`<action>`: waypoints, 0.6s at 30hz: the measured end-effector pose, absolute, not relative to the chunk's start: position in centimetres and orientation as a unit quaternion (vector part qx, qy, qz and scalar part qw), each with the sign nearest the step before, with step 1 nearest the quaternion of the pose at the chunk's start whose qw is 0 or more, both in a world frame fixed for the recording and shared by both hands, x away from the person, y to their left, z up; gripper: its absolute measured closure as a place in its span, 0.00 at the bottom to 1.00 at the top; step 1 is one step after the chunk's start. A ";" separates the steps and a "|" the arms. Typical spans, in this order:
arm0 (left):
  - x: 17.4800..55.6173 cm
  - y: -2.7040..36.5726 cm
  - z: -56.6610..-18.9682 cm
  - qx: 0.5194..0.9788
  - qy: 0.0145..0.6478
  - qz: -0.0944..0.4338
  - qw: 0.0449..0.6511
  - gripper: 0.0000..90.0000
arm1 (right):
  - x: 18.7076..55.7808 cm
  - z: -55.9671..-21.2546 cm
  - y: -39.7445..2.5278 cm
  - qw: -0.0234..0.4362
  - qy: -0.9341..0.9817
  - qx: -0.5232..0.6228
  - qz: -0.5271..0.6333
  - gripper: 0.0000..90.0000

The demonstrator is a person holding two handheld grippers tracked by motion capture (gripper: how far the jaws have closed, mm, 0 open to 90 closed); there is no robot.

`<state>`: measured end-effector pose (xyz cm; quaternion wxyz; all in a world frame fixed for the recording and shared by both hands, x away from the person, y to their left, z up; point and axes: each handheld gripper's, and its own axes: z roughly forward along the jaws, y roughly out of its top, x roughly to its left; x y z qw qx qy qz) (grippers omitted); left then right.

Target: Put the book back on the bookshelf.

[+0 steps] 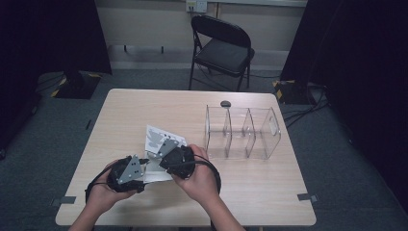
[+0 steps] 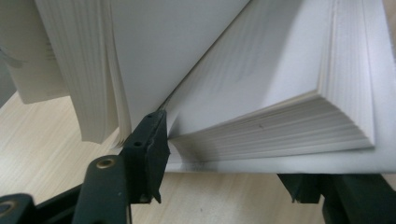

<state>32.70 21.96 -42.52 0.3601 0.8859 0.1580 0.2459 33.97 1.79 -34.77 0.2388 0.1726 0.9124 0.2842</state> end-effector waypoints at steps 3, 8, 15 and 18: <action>32.4 21.8 -42.1 0.892 0.150 0.254 0.343 0.49 | 34.0 -34.2 1.9 0.232 0.918 0.163 0.279 0.73; 32.1 21.7 -42.2 0.894 0.143 0.265 0.331 0.52 | 33.8 -34.2 2.5 0.231 0.922 0.157 0.268 0.72; 32.1 22.1 -41.8 0.893 0.138 0.270 0.333 0.57 | 33.9 -34.1 2.6 0.221 0.923 0.156 0.275 0.71; 31.9 22.4 -41.2 0.891 0.145 0.265 0.339 0.60 | 33.9 -33.8 2.7 0.220 0.922 0.154 0.280 0.71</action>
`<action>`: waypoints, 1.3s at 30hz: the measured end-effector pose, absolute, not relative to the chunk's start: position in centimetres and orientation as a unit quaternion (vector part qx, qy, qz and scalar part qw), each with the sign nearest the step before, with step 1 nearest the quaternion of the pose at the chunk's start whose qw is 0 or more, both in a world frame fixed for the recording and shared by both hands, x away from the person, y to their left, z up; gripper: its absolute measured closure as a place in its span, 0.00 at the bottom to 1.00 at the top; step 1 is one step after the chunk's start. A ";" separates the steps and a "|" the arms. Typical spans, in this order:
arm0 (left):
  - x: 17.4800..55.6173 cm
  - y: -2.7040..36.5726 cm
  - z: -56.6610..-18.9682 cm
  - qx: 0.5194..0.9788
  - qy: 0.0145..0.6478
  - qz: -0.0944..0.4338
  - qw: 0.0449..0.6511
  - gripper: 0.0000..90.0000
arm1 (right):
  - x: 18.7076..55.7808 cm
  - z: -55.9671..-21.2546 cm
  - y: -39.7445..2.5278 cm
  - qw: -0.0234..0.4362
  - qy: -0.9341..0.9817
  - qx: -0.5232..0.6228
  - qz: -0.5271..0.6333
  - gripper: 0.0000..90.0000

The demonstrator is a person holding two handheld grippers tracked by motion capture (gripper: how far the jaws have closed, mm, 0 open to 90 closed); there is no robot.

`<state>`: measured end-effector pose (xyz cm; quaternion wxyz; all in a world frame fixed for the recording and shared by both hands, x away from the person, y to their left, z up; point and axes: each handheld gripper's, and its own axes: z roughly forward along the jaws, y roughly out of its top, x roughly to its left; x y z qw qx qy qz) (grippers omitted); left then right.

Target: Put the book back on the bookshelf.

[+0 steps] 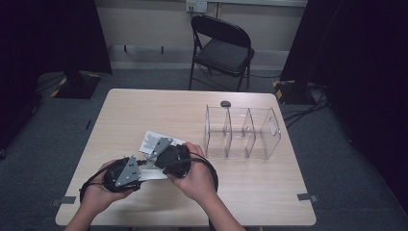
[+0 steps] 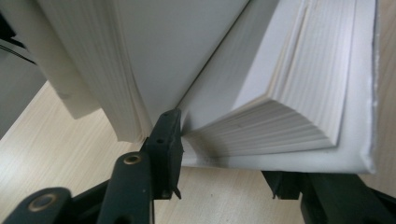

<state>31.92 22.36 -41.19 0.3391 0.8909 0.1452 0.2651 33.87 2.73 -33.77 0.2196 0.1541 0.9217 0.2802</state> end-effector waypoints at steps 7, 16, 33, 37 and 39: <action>31.6 22.3 -40.8 0.892 0.144 0.263 0.339 0.63 | 33.8 -33.4 2.4 0.209 0.920 0.152 0.294 0.70; 31.4 22.3 -40.2 0.895 0.144 0.253 0.337 0.64 | 33.7 -32.9 2.3 0.198 0.924 0.146 0.294 0.69; 31.4 22.3 -40.0 0.893 0.150 0.258 0.336 0.66 | 35.0 -34.3 0.3 0.155 0.897 0.171 0.376 0.48; 31.3 22.1 -40.0 0.896 0.147 0.258 0.331 0.66 | 35.1 -34.4 0.1 0.157 0.897 0.167 0.378 0.46; 31.2 22.0 -40.0 0.897 0.144 0.257 0.330 0.66 | 34.9 -34.3 0.1 0.159 0.899 0.166 0.371 0.46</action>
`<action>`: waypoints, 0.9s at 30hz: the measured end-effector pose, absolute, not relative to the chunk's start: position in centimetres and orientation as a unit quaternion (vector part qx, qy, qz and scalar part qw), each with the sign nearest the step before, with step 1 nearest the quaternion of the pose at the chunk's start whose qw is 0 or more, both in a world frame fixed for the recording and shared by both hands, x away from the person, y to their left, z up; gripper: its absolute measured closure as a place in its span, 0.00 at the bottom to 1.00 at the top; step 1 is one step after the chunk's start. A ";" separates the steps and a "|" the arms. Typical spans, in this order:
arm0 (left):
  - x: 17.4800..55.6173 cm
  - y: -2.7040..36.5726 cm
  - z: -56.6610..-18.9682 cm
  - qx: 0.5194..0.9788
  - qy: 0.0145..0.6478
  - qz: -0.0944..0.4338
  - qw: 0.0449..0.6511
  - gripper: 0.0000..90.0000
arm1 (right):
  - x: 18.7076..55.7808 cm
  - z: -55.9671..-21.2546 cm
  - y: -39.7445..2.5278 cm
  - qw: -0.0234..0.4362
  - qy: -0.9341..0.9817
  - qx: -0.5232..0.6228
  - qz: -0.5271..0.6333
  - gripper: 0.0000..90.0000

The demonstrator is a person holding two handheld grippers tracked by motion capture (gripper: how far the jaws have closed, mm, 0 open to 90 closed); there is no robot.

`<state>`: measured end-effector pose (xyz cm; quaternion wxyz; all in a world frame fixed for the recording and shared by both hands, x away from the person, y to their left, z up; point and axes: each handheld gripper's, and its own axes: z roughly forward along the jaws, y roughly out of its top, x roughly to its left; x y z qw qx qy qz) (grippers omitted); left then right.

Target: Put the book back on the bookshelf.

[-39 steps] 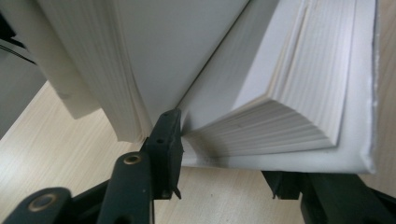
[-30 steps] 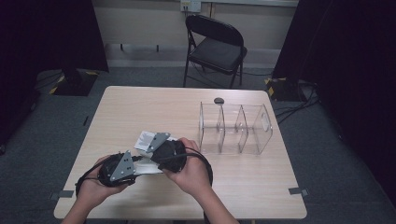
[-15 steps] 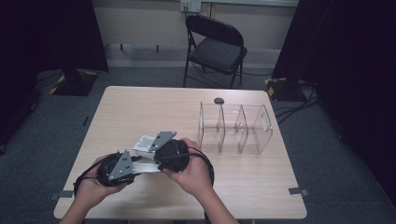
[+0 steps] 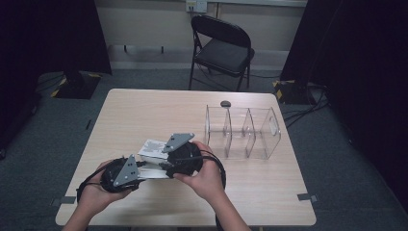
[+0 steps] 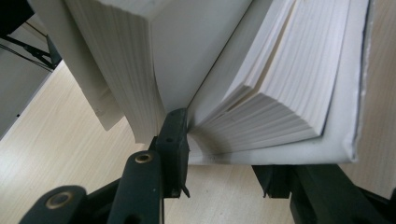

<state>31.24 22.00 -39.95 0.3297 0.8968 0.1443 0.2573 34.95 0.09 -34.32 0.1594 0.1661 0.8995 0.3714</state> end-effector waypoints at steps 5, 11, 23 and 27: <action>31.1 21.8 -39.9 0.899 0.146 0.257 0.325 0.66 | 34.5 -33.7 0.7 0.173 0.910 0.159 0.341 0.48; 31.2 22.1 -39.9 0.897 0.154 0.258 0.326 0.67 | 34.8 -32.9 0.8 0.133 0.909 0.192 0.345 0.42; 31.3 22.4 -39.9 0.896 0.157 0.256 0.326 0.68 | 34.7 -32.5 -1.1 0.099 0.890 0.219 0.388 0.36; 31.3 22.3 -39.8 0.898 0.158 0.256 0.320 0.68 | 34.4 -32.5 -2.2 0.090 0.881 0.224 0.407 0.34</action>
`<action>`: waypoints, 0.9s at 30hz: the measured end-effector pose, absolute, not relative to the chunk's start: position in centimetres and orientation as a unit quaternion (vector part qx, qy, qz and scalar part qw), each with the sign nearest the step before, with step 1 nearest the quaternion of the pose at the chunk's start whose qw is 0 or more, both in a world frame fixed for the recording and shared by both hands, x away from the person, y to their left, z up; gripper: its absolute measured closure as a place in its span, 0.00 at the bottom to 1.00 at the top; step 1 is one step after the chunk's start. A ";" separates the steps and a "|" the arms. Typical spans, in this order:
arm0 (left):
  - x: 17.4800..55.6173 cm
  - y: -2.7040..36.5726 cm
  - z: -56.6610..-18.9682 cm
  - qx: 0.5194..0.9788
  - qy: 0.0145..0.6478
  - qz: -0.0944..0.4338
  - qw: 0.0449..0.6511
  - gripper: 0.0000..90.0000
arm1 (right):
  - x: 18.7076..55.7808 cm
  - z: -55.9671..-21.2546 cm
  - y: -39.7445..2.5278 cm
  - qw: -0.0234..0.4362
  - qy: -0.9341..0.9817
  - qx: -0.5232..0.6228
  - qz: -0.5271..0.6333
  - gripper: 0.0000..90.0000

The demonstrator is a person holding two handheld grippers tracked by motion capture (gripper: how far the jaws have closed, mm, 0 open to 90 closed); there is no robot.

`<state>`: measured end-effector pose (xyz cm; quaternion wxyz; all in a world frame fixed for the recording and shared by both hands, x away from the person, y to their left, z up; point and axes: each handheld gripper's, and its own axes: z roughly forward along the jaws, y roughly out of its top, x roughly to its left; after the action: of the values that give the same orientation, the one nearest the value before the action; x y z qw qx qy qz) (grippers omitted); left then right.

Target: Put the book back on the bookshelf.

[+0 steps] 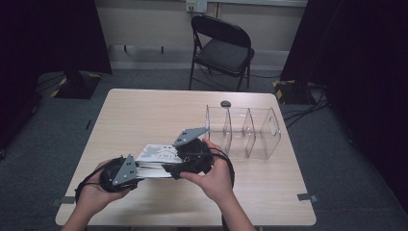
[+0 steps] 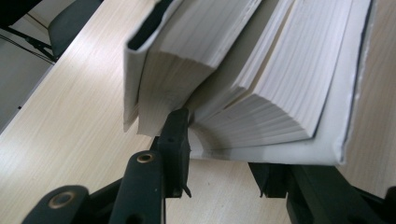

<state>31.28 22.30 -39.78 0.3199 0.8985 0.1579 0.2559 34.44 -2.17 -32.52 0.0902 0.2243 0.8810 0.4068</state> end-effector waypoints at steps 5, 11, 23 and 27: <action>31.3 22.2 -39.6 0.901 0.157 0.254 0.314 0.68 | 33.9 -32.9 -3.2 0.080 0.883 0.218 0.408 0.33; 31.4 22.1 -39.4 0.902 0.161 0.252 0.311 0.68 | 33.6 -34.0 -4.6 0.077 0.879 0.214 0.419 0.31; 31.9 22.3 -38.8 0.908 0.164 0.238 0.304 0.69 | 33.5 -35.5 -7.6 0.081 0.874 0.224 0.424 0.22; 31.9 22.4 -38.6 0.909 0.166 0.231 0.305 0.69 | 33.5 -37.0 -8.5 0.071 0.875 0.227 0.422 0.21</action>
<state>31.90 22.42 -38.56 0.3053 0.9087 0.1661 0.2313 33.49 -8.50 -36.99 0.0706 0.2267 0.8751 0.4217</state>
